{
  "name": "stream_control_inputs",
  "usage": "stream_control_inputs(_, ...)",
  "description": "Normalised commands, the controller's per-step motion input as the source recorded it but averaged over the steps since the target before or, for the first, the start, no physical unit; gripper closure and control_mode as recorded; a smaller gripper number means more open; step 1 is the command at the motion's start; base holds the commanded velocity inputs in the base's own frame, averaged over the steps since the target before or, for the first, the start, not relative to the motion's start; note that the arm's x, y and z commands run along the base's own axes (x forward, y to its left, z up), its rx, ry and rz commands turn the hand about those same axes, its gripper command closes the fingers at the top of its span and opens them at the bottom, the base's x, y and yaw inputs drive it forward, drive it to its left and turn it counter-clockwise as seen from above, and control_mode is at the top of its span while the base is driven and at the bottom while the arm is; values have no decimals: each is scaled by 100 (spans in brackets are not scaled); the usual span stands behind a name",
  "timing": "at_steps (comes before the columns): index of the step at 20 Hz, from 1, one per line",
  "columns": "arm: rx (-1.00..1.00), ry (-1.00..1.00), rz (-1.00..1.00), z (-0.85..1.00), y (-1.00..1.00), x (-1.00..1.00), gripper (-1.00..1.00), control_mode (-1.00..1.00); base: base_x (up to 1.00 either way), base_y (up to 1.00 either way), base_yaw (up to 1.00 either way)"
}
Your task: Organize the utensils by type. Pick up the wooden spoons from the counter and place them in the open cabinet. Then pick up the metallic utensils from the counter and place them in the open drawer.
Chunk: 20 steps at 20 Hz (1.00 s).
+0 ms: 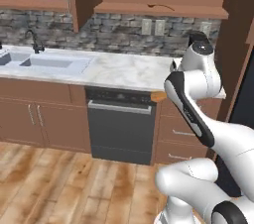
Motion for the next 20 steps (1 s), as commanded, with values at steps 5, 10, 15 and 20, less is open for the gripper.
stream_control_inputs(5, 0, 0, 0, 0, 0, 0, 100, 100, 70, 44, -49)
stream_control_inputs(10, 0, 0, 0, 0, 0, 0, 100, 100, 56, 36, -67)
stream_control_inputs(15, 0, 0, 0, 0, 0, 0, 100, 100, 56, 13, -59)
stream_control_inputs(20, 0, 0, 0, 0, 0, 0, 100, 100, 48, 0, -3)
